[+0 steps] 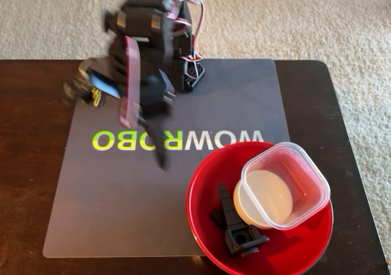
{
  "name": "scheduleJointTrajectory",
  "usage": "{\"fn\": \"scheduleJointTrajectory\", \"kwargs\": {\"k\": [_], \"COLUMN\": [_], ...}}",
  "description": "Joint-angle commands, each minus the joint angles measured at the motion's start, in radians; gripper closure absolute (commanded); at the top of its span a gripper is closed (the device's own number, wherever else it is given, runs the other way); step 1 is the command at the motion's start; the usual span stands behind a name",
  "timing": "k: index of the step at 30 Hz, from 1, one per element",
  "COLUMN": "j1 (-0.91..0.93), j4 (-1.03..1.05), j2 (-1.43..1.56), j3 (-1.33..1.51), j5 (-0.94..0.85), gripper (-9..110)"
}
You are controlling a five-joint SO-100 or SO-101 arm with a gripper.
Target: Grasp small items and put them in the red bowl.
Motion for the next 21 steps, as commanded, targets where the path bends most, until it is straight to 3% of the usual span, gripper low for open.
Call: {"fn": "scheduleJointTrajectory", "kwargs": {"k": [1,8,14,17,21], "j1": [0.15,0.387,0.71,0.879,1.045], "j4": [-0.026,-0.006,-0.041,-0.094,-0.16], "j2": [0.216,0.541,0.474,0.396,0.328], "j3": [0.321,0.649,0.638,0.612,0.629], "j5": [0.137,0.653,1.031,1.029,0.833], "gripper": [63,65,65,65,69]}}
